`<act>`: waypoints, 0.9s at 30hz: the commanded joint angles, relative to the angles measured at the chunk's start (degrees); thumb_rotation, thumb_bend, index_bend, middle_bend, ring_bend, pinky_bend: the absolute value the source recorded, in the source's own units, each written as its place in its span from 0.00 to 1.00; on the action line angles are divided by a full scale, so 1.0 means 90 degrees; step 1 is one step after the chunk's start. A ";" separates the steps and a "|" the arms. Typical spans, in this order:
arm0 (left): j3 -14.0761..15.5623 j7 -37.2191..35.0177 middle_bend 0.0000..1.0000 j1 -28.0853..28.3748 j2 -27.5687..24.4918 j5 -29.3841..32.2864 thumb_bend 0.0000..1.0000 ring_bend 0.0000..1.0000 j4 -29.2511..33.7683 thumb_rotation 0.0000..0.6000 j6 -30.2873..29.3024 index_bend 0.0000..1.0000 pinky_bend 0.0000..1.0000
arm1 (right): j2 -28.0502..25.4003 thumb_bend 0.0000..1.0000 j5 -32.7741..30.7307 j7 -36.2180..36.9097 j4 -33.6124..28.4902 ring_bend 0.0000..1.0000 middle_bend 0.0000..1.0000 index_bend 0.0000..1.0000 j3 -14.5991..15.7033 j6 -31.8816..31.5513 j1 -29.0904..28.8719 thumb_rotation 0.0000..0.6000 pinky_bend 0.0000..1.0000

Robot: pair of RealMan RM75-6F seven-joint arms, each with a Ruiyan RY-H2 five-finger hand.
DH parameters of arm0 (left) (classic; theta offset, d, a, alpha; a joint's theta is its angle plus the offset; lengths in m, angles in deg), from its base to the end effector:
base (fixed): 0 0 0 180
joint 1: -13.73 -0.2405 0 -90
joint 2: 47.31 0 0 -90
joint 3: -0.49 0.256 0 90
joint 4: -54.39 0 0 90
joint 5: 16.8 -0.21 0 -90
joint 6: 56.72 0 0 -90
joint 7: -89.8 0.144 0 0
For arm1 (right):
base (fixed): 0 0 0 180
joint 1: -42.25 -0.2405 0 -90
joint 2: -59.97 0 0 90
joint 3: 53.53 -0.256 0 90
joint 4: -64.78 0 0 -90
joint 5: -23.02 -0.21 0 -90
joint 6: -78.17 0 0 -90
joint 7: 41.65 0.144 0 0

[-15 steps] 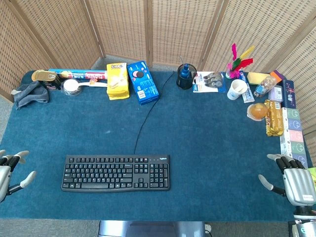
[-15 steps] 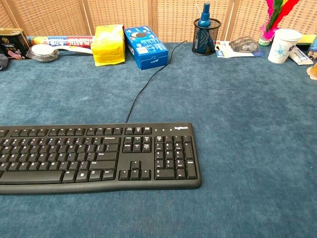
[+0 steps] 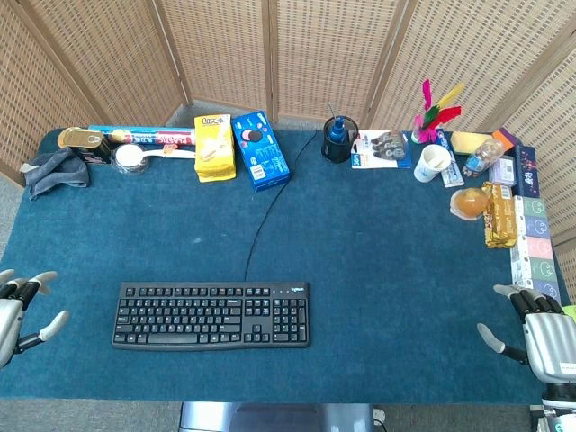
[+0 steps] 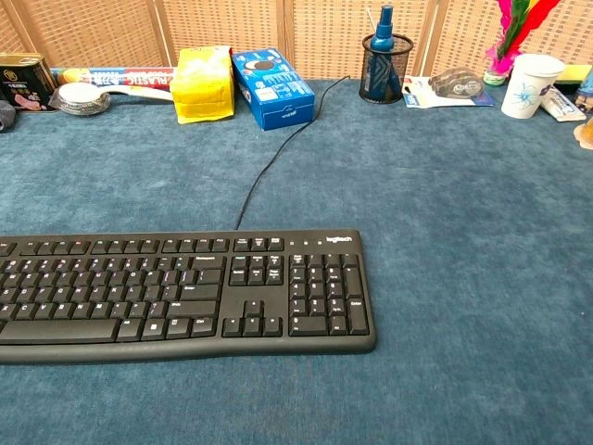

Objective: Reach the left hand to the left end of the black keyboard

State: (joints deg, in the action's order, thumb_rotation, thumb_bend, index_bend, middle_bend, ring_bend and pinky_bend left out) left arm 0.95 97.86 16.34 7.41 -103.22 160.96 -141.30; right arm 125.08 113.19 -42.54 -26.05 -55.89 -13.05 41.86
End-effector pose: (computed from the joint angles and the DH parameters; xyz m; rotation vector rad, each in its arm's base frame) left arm -0.2831 0.1544 0.1785 -1.4337 -0.9306 -0.7967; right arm -0.3126 -0.1545 0.1647 1.3554 -0.8300 0.9279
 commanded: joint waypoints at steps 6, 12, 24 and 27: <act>0.0104 0.0433 0.95 0.0009 0.0078 -0.0171 0.15 0.90 -0.0064 0.00 0.0049 0.20 0.70 | -0.0025 0.30 0.0036 0.0019 0.0009 0.30 0.31 0.26 0.0017 0.0014 0.0000 0.00 0.29; 0.0300 0.0665 1.00 0.0185 0.0055 -0.0414 0.15 1.00 0.0060 0.00 0.0479 0.20 0.99 | -0.0034 0.30 0.0009 0.0113 0.0063 0.30 0.30 0.26 0.0000 0.0005 0.0012 0.00 0.30; 0.0408 0.1340 1.00 0.0551 0.0188 -0.0129 0.15 1.00 0.0477 0.00 0.1365 0.20 1.00 | 0.0016 0.30 -0.0046 0.0284 0.0254 0.30 0.31 0.26 0.0014 -0.0030 0.0086 0.00 0.30; 0.0392 0.1338 1.00 0.0645 0.0343 -0.0039 0.15 1.00 0.0470 0.00 0.1540 0.20 1.00 | 0.0022 0.30 -0.0049 0.0282 0.0262 0.30 0.31 0.26 0.0011 -0.0029 0.0088 0.00 0.30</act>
State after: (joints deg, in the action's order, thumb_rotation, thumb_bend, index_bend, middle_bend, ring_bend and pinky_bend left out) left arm 4.51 109.80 21.60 9.85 -104.09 165.06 -128.12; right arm 125.28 112.75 -40.00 -23.69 -55.80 -13.31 42.65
